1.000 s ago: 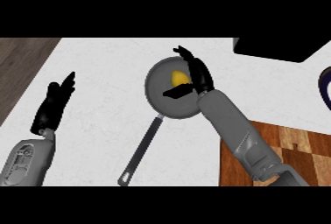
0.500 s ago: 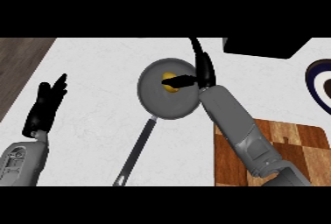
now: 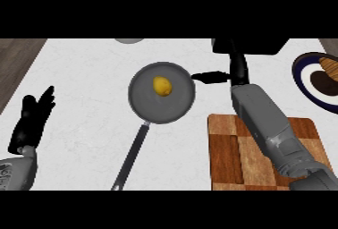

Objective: Pick the lemon from the cutting board and place it in the pan

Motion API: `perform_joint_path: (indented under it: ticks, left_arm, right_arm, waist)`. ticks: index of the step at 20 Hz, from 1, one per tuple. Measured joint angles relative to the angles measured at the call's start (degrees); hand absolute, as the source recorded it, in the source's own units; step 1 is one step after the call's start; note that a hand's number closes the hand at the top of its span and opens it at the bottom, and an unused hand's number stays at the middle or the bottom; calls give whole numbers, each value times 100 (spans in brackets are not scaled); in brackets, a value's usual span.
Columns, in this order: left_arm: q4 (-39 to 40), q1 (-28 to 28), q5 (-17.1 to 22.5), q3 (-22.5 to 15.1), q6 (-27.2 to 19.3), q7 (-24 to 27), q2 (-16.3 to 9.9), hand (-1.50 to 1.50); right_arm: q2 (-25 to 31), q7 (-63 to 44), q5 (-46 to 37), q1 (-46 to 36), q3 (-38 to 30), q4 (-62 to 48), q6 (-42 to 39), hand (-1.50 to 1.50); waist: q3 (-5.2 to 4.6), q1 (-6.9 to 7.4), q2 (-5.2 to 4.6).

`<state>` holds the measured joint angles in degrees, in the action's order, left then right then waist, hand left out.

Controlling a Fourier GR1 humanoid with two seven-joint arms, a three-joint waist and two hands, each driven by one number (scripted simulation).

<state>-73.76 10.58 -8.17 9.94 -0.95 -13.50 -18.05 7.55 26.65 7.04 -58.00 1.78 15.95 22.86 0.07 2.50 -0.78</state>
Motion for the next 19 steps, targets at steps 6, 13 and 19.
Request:
perform_joint_path:
  ticks: [6,13,19]
  left_arm:
    - [-160,-176,44,112,28,-71,-54,0]
    - [-209,-336,-20,121,-28,7,31,0]
    - [-244,-258,-57,142,-10,-69,22,0]
  right_arm:
    - [757,180,81,360,-165,84,-1063,-150]
    - [1626,303,40,771,-248,254,-2175,-150]
    - [2178,537,-32,1116,-369,341,-2777,-150]
  waist:
    - [-2,-130,43]
    - [-2,-187,59]
    - [-4,-190,61]
